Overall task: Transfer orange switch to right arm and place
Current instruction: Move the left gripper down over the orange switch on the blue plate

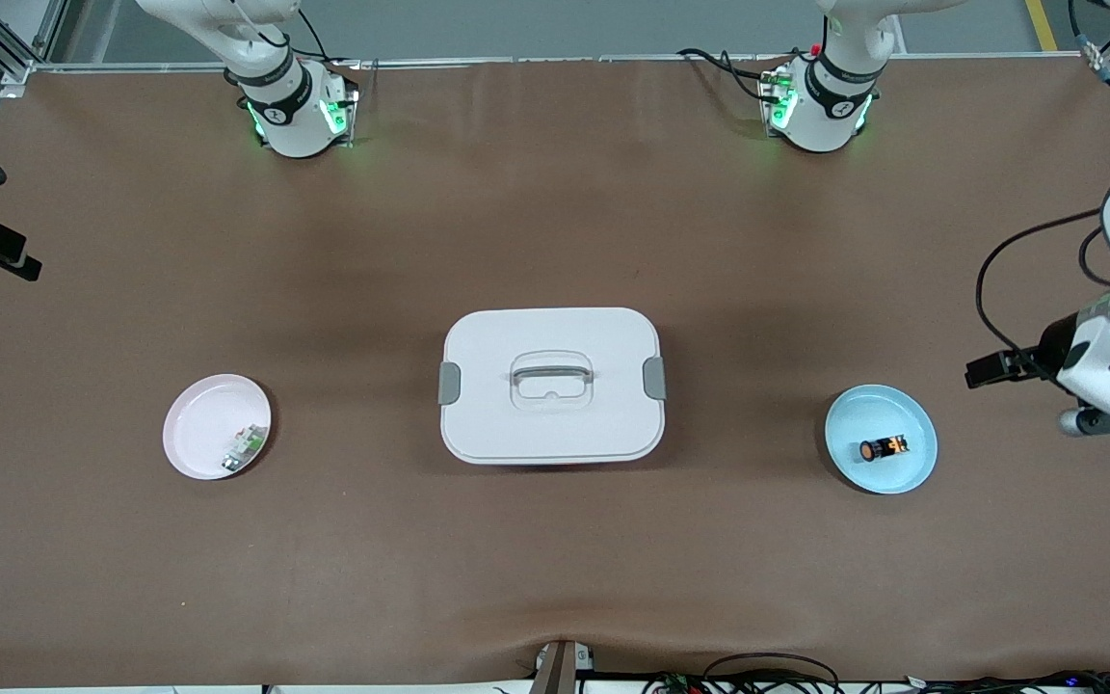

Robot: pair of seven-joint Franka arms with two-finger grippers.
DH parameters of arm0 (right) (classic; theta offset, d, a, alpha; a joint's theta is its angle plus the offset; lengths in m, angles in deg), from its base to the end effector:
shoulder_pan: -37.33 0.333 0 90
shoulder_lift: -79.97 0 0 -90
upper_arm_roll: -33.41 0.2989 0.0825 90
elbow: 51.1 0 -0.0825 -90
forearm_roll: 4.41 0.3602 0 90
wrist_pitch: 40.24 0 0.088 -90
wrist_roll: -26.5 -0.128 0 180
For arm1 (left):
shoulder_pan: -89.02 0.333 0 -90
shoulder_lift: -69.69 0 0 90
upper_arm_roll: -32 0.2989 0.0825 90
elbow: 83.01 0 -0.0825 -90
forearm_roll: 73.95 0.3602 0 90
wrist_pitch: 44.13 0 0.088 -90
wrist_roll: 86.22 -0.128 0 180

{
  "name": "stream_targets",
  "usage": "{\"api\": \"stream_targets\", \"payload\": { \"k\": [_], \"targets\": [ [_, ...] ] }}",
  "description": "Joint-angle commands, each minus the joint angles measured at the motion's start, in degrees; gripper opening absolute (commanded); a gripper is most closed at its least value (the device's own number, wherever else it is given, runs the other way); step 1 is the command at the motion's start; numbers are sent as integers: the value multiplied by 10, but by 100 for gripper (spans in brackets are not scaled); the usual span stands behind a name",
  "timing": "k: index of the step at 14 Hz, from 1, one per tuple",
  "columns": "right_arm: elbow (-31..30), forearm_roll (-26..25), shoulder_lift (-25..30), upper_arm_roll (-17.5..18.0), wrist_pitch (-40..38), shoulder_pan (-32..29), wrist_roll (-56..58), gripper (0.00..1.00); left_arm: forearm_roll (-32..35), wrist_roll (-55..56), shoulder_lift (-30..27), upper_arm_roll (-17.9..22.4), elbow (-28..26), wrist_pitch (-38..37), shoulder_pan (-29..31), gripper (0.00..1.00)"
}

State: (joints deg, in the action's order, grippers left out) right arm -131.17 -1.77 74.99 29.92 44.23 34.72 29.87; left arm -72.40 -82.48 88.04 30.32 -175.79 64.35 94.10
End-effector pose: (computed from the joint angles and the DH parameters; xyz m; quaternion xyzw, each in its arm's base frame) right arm 0.5443 -0.0503 0.6082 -0.9995 0.0216 0.0033 0.0206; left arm 0.6188 0.0409 0.4060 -0.9980 -0.0583 0.0230 0.0082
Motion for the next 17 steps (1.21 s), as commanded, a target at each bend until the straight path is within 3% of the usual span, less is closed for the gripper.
{"api": "stream_targets", "payload": {
  "k": [1,4,10,17],
  "targets": [
    [-3,-6,8,3,-2,0,1,100,-2,3,43,-2,20,30,7,100],
    [-3,-6,8,3,-2,0,1,100,-55,13,91,-1,21,49,9,100],
    [-3,-6,8,2,-3,-3,3,100,-58,15,152,-2,22,131,2,100],
    [-3,-5,8,1,-4,-4,3,100,-59,56,215,-2,57,140,-6,100]
  ]
}}
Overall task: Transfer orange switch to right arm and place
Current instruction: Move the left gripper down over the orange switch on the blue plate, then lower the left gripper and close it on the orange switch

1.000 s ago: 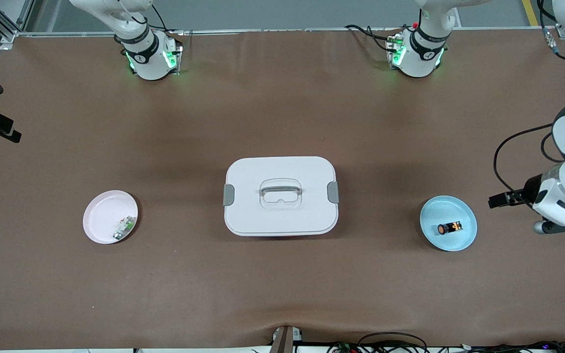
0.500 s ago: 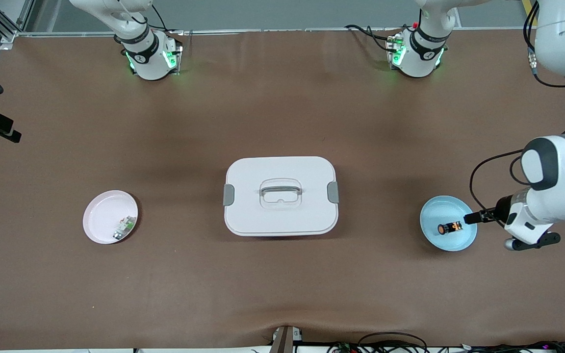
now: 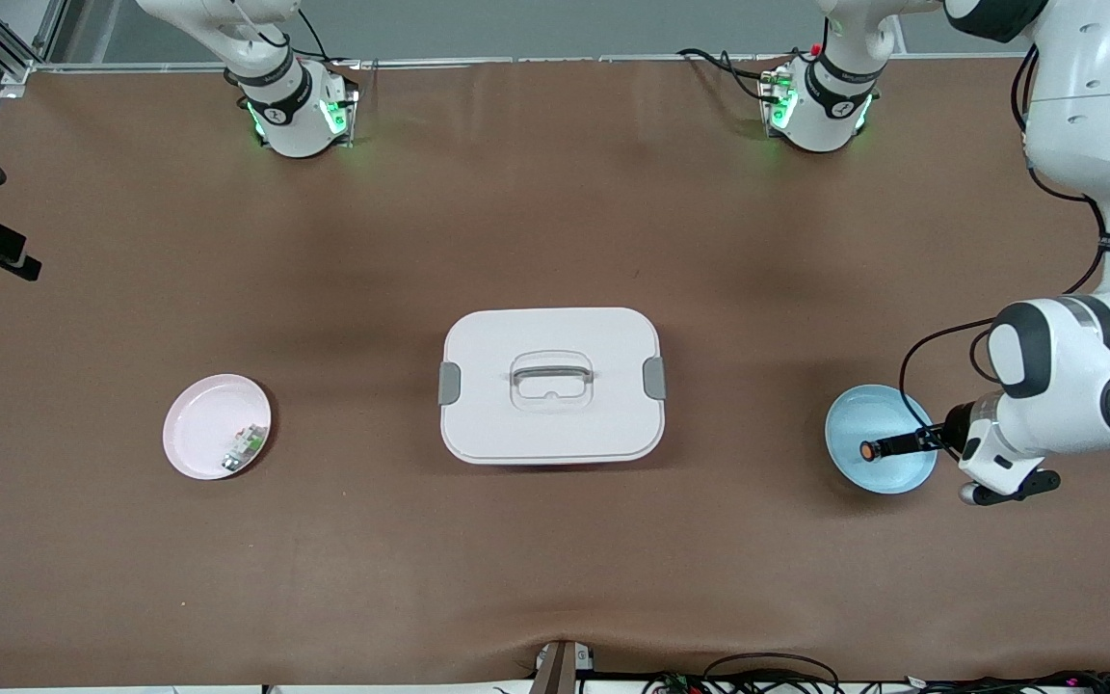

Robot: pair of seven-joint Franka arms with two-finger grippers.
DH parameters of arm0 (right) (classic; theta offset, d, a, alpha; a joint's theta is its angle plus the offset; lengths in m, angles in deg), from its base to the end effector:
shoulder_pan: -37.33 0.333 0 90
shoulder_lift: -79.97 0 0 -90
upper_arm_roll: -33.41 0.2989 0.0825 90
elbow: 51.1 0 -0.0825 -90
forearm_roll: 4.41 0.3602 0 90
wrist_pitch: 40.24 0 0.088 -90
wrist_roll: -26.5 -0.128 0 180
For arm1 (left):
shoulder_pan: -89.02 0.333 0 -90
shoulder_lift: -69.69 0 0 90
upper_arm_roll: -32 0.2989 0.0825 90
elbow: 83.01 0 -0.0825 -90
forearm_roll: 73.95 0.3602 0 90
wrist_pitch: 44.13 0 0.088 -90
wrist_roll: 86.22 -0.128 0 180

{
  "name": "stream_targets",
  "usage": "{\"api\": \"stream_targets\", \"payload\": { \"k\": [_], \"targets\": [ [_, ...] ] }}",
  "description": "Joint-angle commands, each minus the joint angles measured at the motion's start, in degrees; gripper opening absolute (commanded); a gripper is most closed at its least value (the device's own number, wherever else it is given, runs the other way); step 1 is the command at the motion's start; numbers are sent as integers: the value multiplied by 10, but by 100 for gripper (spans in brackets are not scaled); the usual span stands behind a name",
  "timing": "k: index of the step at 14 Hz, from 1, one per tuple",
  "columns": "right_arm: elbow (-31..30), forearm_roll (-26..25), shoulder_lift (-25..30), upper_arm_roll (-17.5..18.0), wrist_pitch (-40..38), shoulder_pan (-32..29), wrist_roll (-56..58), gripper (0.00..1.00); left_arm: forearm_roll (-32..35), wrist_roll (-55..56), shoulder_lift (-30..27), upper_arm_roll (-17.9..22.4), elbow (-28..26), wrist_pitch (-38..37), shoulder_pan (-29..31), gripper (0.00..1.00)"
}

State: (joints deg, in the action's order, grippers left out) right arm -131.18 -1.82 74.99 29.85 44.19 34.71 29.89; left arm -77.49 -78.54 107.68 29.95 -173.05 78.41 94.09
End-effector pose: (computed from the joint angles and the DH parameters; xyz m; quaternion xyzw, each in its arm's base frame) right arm 0.5441 -0.0511 0.6081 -0.9995 0.0222 0.0037 0.0202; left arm 0.6582 0.0336 0.2254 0.9917 0.1141 -0.0492 0.0344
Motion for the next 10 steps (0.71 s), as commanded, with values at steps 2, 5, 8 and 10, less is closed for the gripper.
{"api": "stream_targets", "payload": {
  "k": [2,5,8,10],
  "targets": [
    [-3,-5,8,2,-3,-4,3,100,-8,21,30,0,30,-1,-8,100],
    [-3,-5,8,2,-3,-5,3,100,-7,23,48,0,42,-1,-13,100],
    [-3,-5,8,2,-3,-5,3,100,-5,22,59,-1,48,-1,-13,100],
    [-3,-5,8,2,-3,-5,3,100,-4,22,65,-1,50,-1,-16,100]
  ]
}}
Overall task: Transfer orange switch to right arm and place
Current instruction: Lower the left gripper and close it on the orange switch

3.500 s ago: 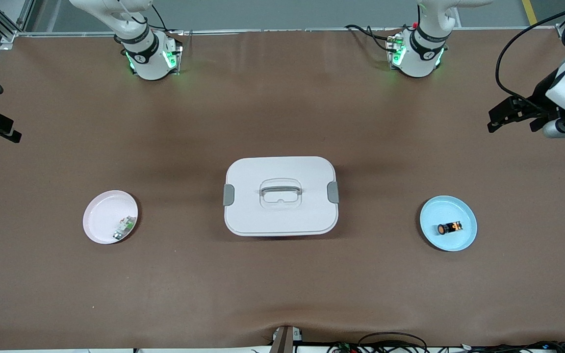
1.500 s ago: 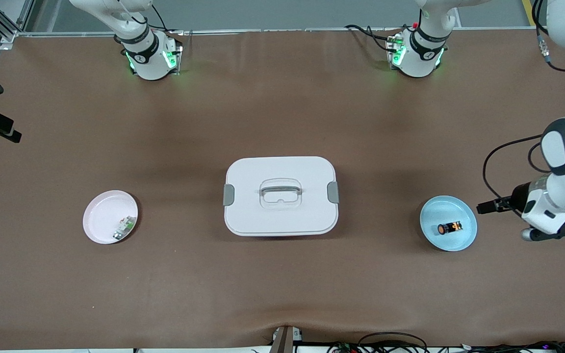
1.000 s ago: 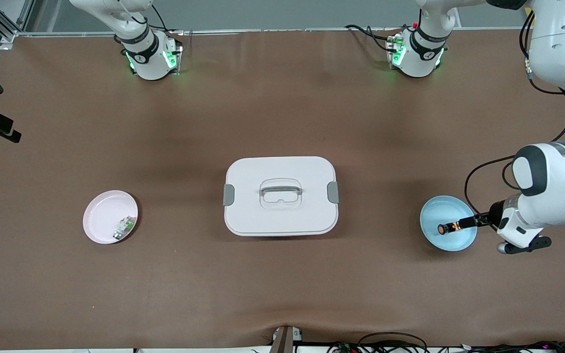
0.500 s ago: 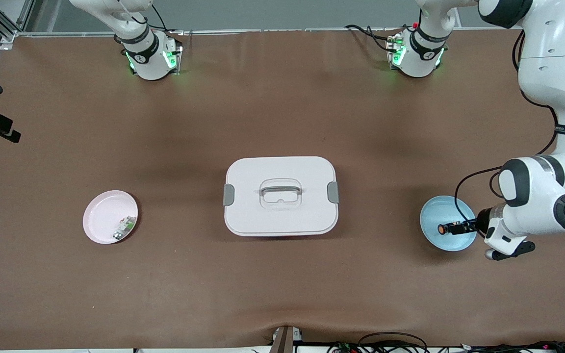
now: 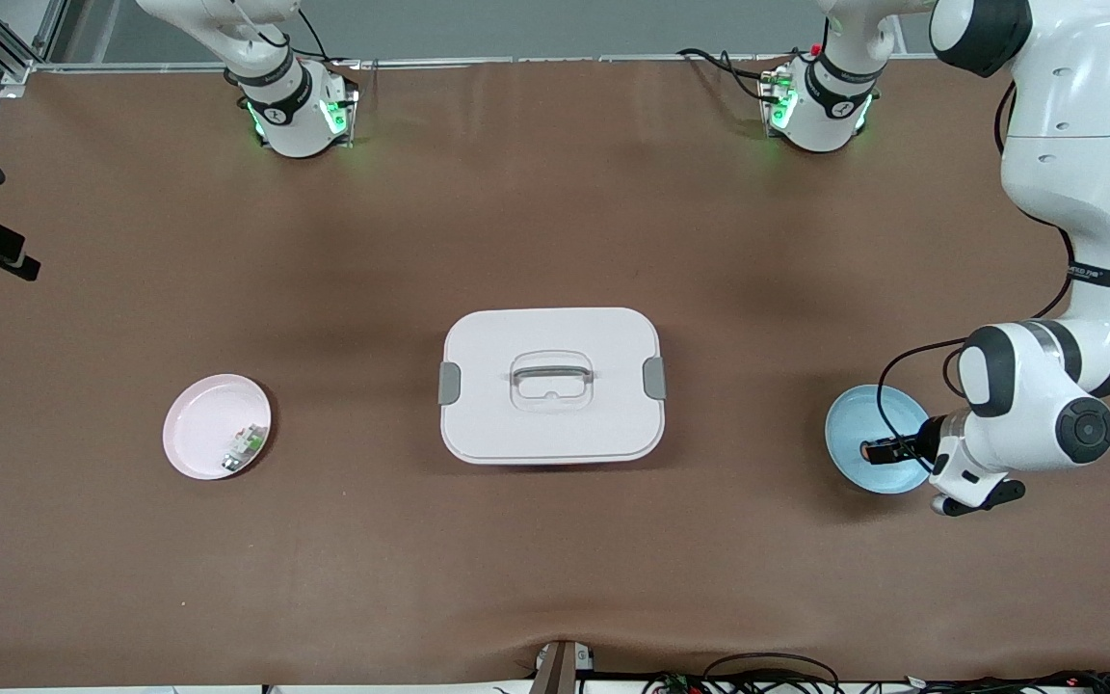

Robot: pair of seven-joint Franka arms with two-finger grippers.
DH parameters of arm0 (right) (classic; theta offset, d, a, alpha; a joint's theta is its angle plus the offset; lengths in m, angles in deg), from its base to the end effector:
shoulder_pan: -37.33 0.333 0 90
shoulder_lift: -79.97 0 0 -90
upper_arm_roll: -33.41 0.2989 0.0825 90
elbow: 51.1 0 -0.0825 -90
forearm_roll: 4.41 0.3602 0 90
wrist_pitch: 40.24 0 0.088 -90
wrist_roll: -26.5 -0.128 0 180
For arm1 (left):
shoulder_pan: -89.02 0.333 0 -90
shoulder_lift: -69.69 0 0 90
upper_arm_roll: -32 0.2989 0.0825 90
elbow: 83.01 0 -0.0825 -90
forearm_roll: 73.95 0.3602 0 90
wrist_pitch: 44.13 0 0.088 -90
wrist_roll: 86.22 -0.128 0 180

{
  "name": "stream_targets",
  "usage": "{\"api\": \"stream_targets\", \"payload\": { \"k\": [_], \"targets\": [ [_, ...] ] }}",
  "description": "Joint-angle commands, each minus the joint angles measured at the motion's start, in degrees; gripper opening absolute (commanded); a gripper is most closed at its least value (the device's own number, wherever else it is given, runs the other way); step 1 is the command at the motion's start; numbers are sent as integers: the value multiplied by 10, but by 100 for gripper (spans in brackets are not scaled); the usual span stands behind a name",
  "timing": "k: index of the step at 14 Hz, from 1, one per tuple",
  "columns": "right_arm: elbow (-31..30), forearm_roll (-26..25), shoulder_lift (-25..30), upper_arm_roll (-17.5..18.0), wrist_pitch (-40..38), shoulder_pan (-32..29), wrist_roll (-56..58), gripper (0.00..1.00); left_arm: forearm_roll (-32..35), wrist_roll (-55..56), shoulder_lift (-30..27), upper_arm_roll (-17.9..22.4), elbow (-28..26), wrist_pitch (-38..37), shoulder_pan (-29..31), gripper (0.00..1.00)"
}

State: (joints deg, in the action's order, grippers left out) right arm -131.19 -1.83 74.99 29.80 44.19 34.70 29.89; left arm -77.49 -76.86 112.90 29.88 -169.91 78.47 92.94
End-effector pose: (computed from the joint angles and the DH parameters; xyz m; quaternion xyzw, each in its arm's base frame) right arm 0.5440 -0.0517 0.6080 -0.9995 0.0227 0.0038 0.0201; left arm 0.6638 0.0201 0.1875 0.9900 0.1193 -0.0677 0.0334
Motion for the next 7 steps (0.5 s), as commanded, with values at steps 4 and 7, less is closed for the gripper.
{"api": "stream_targets", "payload": {
  "k": [4,7],
  "targets": [
    [-3,-5,8,2,-3,-4,3,100,-4,6,26,0,23,4,-9,100],
    [-3,-5,8,2,-3,-8,4,100,-4,6,27,0,22,8,-9,100]
  ]
}}
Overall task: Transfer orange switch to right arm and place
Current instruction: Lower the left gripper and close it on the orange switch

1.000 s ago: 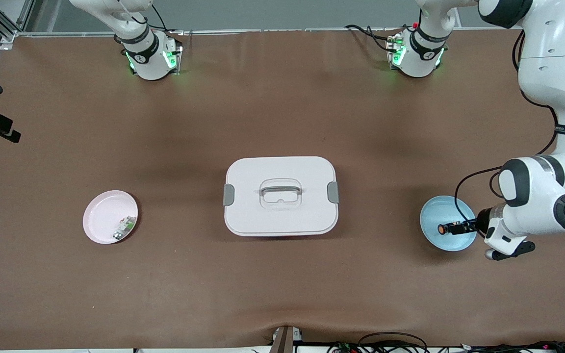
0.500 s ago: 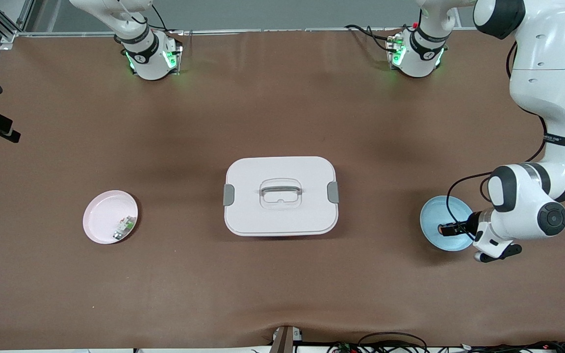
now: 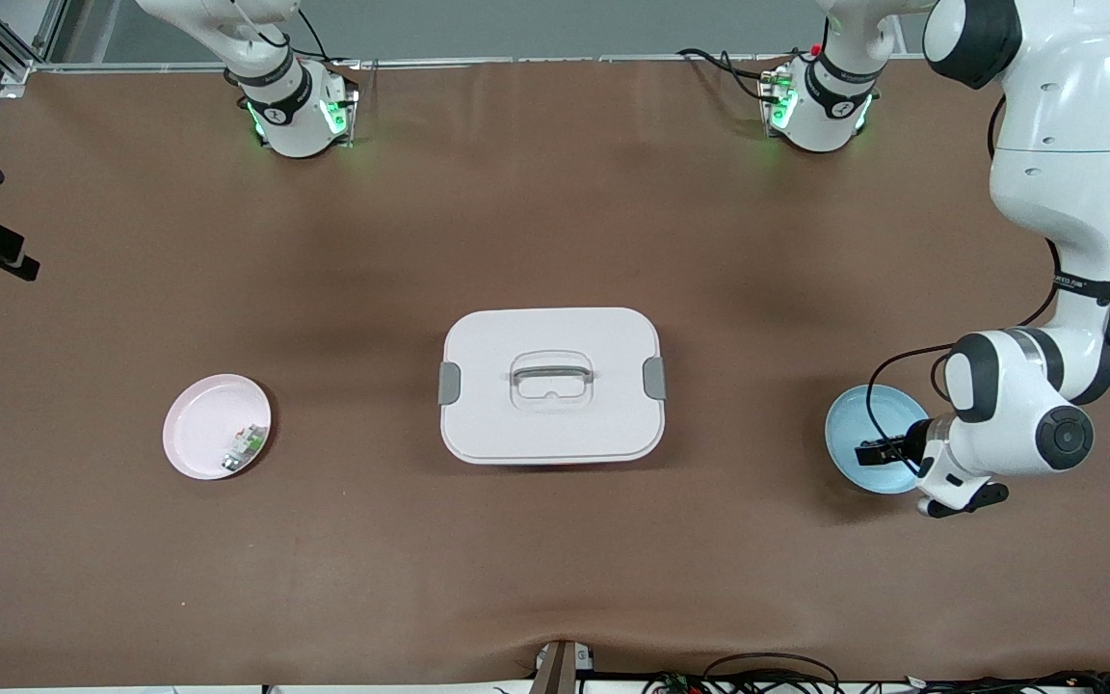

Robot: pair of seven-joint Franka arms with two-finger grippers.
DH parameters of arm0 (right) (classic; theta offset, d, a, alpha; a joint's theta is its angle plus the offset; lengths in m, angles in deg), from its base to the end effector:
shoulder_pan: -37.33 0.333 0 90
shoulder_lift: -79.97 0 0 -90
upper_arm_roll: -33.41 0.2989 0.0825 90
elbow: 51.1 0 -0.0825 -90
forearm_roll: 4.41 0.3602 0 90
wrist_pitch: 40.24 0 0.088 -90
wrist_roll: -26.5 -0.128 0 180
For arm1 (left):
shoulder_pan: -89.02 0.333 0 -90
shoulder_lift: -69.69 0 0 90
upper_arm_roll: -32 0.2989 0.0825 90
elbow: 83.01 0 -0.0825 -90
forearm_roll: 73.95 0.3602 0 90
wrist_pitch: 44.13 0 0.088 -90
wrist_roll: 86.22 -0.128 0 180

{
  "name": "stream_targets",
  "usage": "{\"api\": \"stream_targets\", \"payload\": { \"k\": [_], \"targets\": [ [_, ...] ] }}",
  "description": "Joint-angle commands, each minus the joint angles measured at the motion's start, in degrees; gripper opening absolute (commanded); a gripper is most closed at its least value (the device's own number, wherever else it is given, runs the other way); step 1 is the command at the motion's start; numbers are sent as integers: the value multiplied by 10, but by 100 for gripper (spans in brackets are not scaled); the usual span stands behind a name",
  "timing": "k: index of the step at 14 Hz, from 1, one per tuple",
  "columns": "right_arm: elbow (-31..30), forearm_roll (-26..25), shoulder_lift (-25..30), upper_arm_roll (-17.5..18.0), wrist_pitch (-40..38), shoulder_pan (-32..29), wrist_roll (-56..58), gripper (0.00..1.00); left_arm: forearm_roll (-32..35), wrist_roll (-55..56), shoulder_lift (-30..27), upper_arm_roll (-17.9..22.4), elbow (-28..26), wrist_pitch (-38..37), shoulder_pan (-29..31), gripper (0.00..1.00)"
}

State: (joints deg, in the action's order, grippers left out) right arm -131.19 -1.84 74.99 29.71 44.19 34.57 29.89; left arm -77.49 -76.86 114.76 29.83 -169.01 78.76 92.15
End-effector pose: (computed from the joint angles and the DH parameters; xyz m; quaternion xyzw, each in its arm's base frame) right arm 0.5438 -0.0538 0.6080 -0.9995 0.0246 0.0038 0.0199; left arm 0.6646 0.0105 0.1725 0.9903 0.1127 -0.0738 0.0331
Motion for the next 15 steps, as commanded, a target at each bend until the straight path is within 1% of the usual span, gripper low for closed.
{"api": "stream_targets", "payload": {
  "k": [1,3,15],
  "targets": [
    [-3,-5,8,3,-4,-6,4,100,-2,4,10,1,13,13,-1,100],
    [-3,-5,8,3,-3,-6,4,100,-1,4,10,1,12,24,-1,100],
    [-4,-5,8,3,-3,-12,4,100,-2,5,7,0,0,24,-4,100]
  ]
}}
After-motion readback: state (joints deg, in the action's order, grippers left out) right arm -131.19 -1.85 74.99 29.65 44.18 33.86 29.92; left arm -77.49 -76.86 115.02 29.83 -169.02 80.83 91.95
